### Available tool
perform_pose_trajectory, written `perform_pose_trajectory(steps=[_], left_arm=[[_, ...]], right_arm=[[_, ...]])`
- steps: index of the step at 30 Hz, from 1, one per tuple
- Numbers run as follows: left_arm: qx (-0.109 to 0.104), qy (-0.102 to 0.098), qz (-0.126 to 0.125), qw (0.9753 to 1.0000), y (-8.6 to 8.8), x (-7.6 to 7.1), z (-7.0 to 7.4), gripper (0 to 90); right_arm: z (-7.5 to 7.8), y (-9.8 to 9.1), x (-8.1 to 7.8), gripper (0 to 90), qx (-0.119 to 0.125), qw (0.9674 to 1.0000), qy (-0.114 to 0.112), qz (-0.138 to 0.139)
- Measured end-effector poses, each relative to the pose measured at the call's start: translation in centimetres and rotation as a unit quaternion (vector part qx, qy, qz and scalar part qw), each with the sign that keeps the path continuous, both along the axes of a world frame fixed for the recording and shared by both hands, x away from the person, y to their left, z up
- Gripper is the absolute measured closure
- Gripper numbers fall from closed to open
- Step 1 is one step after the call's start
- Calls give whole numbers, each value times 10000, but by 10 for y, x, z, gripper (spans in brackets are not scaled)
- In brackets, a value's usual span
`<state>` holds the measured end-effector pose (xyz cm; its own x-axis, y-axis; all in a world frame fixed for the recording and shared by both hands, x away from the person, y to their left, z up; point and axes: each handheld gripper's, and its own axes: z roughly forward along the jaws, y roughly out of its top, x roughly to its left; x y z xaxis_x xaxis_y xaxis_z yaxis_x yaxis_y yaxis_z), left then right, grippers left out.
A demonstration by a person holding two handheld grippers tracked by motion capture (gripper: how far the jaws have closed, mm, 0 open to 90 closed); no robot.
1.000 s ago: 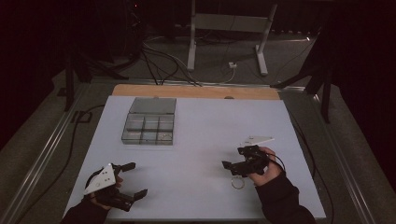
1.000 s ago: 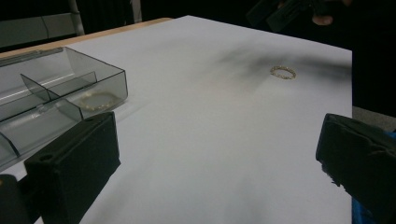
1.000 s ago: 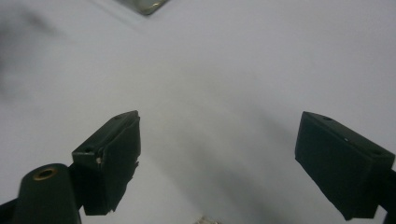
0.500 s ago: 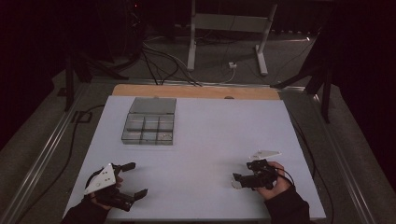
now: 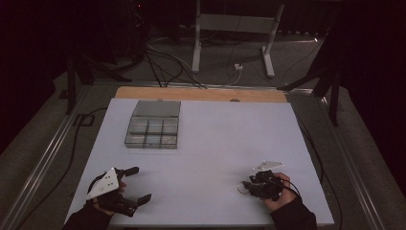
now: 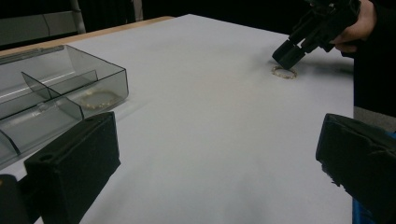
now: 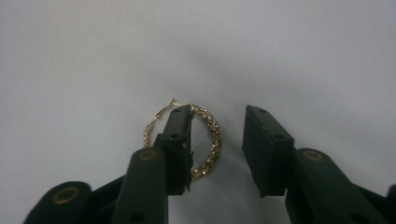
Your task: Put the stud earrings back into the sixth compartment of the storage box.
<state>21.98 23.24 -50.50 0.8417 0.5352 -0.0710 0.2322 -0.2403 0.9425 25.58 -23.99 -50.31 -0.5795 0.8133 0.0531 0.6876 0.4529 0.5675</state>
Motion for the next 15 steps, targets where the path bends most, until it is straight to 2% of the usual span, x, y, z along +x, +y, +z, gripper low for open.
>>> perform_pose_trajectory(steps=[4,12,15], left_arm=[[-6,19,-7,10000,0,0,0,4],[-5,3,-2,10000,0,0,0,4],[-3,20,6,10000,0,0,0,4]], right_arm=[[-3,3,0,678,-114,9999,-31,45],[-4,7,-3,792,-362,9987,-262,261],[-4,8,-2,810,-342,9987,-238,285]])
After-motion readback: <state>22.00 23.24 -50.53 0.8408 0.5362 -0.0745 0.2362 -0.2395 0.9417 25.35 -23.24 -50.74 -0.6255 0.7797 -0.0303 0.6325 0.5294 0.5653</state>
